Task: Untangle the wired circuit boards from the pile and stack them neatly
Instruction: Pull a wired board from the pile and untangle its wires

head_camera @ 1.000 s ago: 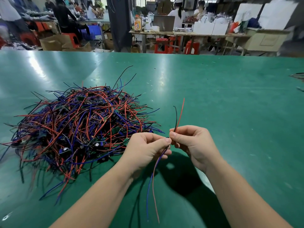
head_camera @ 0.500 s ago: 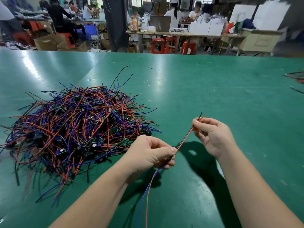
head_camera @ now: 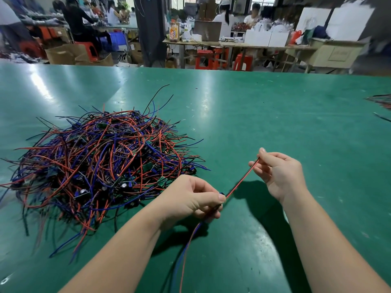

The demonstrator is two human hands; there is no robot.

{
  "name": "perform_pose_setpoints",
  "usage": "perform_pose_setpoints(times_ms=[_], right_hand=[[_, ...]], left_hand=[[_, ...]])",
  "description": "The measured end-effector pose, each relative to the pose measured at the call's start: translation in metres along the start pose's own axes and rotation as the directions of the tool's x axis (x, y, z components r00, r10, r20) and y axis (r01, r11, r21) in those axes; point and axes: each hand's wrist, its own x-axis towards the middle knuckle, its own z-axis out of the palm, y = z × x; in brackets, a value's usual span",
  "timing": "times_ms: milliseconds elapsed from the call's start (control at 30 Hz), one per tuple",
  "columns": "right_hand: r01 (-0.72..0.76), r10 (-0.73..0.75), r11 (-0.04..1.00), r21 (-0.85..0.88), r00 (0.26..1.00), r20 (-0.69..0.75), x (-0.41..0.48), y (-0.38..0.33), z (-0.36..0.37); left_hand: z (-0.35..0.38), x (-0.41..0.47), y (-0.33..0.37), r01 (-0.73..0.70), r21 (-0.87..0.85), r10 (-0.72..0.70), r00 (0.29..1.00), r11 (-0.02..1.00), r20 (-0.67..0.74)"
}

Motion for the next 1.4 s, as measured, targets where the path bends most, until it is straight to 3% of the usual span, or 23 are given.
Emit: perform_pose_setpoints(times_ms=[133,233,300,367,433,500,600,667,767,900,1000,1100,1167,1233,1300,1400], right_hand=[[0.031,-0.032,0.993,0.112,0.999,0.001,0.004,-0.005,-0.005],[-0.031,0.027,0.999,0.039,0.993,0.119,0.0,-0.002,-0.005],[-0.091,0.101,0.994,-0.056,0.975,0.199,-0.005,0.005,-0.001],[-0.128,0.157,0.984,-0.125,0.953,0.26,-0.013,0.012,0.005],[-0.1,0.17,0.974,-0.201,0.913,0.37,-0.023,0.018,0.011],[0.032,0.134,0.956,-0.291,0.835,0.534,-0.036,0.023,0.017],[0.141,0.076,0.959,-0.247,0.711,0.699,-0.057,0.027,0.031],[0.053,0.016,0.996,-0.078,0.723,0.69,-0.066,0.028,0.042],[-0.072,-0.001,0.99,0.118,0.85,0.527,-0.07,0.027,0.05],[-0.175,0.085,0.968,0.179,0.902,0.424,-0.069,0.023,0.052],[-0.275,0.187,0.945,0.174,0.896,0.402,-0.068,0.021,0.051],[-0.3,0.212,0.939,0.17,0.891,0.402,-0.064,0.014,0.048],[-0.268,0.18,0.944,0.191,0.906,0.383,-0.058,0.004,0.041],[-0.196,0.138,0.971,0.138,0.927,0.349,-0.052,-0.004,0.034],[-0.119,0.111,0.993,0.002,0.934,0.339,-0.05,-0.005,0.029],[-0.06,0.132,0.976,-0.208,0.926,0.353,-0.053,0.002,0.03]], left_hand=[[-0.005,-0.003,0.001,-0.055,0.089,0.051,0.998,0.995,0.043],[-0.003,0.002,0.006,-0.118,-0.273,0.107,0.993,0.955,-0.055],[-0.002,0.004,0.011,-0.166,-0.517,0.115,0.985,0.84,-0.129],[-0.003,0.003,0.014,-0.208,-0.649,0.112,0.976,0.732,-0.187],[-0.005,0.001,0.018,-0.239,-0.725,0.097,0.968,0.646,-0.232],[-0.006,0.001,0.019,-0.265,-0.77,0.078,0.959,0.581,-0.272],[-0.004,0.003,0.016,-0.31,-0.782,0.073,0.944,0.541,-0.323],[-0.001,0.005,0.012,-0.347,-0.752,0.089,0.928,0.56,-0.362],[0.005,0.006,0.007,-0.381,-0.648,0.117,0.904,0.66,-0.412],[0.02,0.005,0.001,-0.422,-0.48,0.183,0.865,0.769,-0.467],[0.028,0.004,-0.005,-0.525,-0.232,0.369,0.79,0.819,-0.489],[0.024,0.002,-0.009,-0.569,0.131,0.576,0.743,0.812,-0.342],[0.016,0.002,-0.008,-0.548,0.288,0.607,0.773,0.785,-0.185],[0.011,0.005,-0.007,-0.46,0.192,0.492,0.852,0.867,-0.179],[0.014,0.008,-0.003,-0.259,-0.086,0.236,0.948,0.962,-0.213],[0.017,0.008,-0.005,-0.13,-0.206,0.097,0.982,0.97,-0.164]])
